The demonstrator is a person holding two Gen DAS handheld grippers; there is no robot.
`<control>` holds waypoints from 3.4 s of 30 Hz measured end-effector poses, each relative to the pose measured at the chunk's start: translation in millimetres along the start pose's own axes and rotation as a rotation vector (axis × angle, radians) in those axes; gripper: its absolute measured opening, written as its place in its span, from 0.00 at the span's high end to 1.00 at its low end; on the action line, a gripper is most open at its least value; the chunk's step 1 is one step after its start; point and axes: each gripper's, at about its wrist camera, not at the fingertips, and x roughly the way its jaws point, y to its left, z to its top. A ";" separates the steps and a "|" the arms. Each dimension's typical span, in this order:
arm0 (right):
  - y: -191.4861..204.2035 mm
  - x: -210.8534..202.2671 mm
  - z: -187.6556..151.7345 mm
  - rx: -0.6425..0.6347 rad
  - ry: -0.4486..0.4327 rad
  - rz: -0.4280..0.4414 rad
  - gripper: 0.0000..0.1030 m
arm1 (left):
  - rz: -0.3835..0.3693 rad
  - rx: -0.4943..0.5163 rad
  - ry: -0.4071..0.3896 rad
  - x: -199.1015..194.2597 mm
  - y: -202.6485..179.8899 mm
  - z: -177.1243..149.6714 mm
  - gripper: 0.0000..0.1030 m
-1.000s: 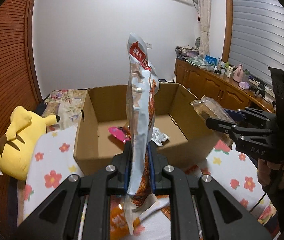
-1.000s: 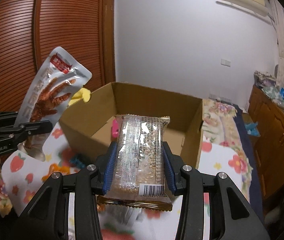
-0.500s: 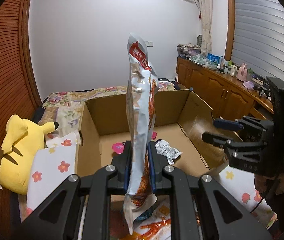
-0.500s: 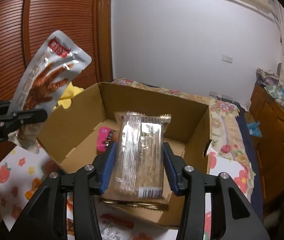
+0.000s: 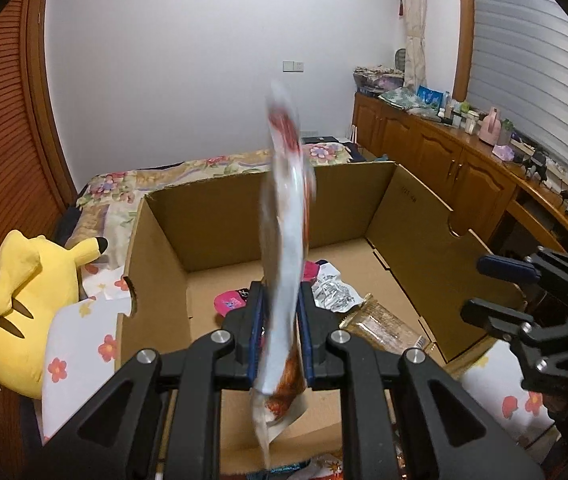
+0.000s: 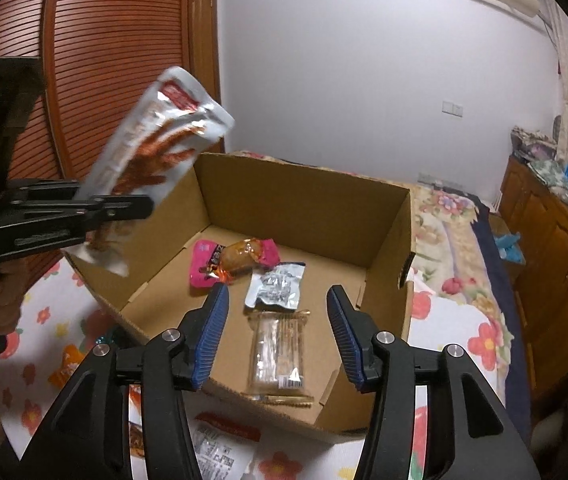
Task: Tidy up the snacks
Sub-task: 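Carry the chicken-feet pack over the box while the right tool drops the wafer pack inside, then open the left tool to drop the chicken-feet pack into the box, then reach the left tool to the orange spicy strip pack while the right tool reaches the silver-orange pouch, then close the left tool on the orange pack while the right tool grips the silver pouch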
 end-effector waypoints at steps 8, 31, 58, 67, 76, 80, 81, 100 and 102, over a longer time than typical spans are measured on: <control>4.3 -7.2 -6.1 -0.005 0.005 0.000 0.49 | -0.003 -0.007 0.004 -3.2 2.9 -4.5 0.85; 69.9 -98.9 -83.6 0.063 0.008 -0.023 0.32 | -0.013 0.051 -0.021 -99.8 -8.8 -111.4 0.79; 133.8 -61.5 -173.7 0.050 0.180 0.043 0.25 | -0.023 0.081 0.130 -71.4 -6.3 -188.7 0.58; 138.0 -54.8 -186.2 0.030 0.198 0.013 0.25 | -0.017 0.090 0.132 -67.9 -5.1 -185.7 0.57; 139.8 -53.5 -187.3 -0.006 0.186 -0.016 0.38 | -0.050 0.134 0.133 -52.1 -4.4 -173.8 0.56; 140.4 -54.0 -188.0 -0.014 0.180 -0.016 0.38 | -0.076 0.168 0.146 -42.2 -6.3 -167.1 0.53; 140.3 -54.0 -188.0 -0.013 0.178 -0.016 0.38 | -0.083 0.176 0.148 -39.9 -6.8 -165.0 0.52; 141.0 -56.4 -190.4 -0.010 0.151 -0.011 0.38 | -0.097 0.236 0.230 -5.5 -13.8 -157.8 0.35; 140.7 -56.2 -190.4 -0.010 0.151 -0.011 0.38 | -0.100 0.234 0.232 -6.4 -12.8 -158.0 0.35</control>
